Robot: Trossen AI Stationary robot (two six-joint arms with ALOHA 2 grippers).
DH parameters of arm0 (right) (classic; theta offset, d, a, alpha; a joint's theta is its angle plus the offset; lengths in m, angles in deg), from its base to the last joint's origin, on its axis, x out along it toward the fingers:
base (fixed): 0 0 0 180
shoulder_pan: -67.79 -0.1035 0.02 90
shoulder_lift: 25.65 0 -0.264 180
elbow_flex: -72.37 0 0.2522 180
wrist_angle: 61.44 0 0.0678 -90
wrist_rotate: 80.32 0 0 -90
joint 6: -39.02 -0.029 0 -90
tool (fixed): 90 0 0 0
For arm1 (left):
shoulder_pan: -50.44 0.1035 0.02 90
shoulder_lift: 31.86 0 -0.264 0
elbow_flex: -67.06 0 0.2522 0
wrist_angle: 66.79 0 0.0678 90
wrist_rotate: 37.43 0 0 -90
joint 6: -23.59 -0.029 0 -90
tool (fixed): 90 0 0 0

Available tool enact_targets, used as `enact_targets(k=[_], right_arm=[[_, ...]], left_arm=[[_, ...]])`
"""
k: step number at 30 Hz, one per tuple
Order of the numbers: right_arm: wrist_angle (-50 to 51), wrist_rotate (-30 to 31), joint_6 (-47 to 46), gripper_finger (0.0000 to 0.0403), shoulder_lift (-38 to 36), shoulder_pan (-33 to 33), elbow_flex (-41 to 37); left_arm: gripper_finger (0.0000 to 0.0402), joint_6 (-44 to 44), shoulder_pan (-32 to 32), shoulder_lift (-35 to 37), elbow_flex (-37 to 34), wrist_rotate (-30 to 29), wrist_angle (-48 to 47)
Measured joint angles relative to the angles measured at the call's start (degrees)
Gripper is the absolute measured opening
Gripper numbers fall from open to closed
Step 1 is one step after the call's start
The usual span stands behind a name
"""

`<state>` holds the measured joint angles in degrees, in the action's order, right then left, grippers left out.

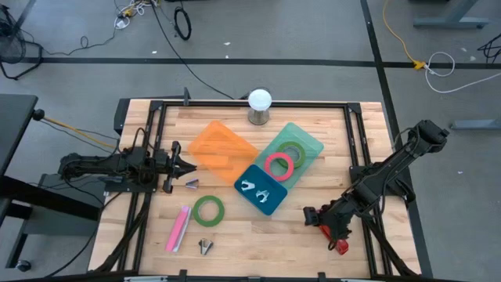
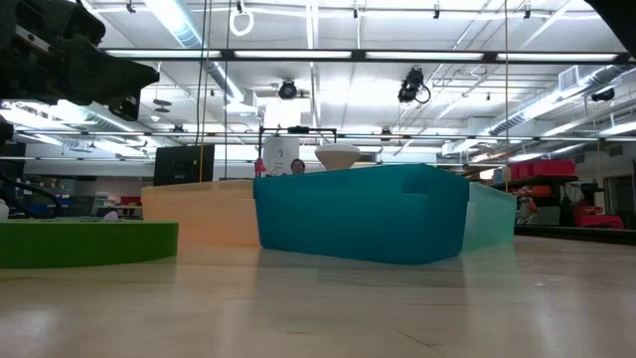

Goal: Pick and place Stapler, Stapler remover, tape
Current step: Put the red stapler into the orange bin

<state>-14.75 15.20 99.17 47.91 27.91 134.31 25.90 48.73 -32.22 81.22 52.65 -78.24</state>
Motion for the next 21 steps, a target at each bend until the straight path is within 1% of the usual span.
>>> enact_targets(k=[3, 5, 8, 13, 21], right_arm=[[-0.9, 0.0, -1.7, 0.0290, 0.0, 0.0, 0.0], [0.3, 0.0, -1.6, 0.0306, 0.0, 0.0, 0.0], [4.8, -2.0, 2.6, 0.0319, 0.0, 0.0, 0.0], [9.9, -3.4, 4.1, 0.0322, 0.3, 0.0, 0.0], [11.6, -3.7, 7.8, 0.0319, 1.7, 0.1, 0.0]], left_arm=[[0.0032, 0.0, 0.0, 0.0, 0.0, 0.0, 0.0], [0.0032, 0.0, 0.0, 0.0, 0.0, 0.0, 0.0], [0.0032, 0.0, 0.0, 0.0, 0.0, 0.0, 0.0], [0.0032, 0.0, 0.0, 0.0, 0.0, 0.0, 0.0], [0.0032, 0.0, 0.0, 0.0, 0.0, 0.0, 0.0]])
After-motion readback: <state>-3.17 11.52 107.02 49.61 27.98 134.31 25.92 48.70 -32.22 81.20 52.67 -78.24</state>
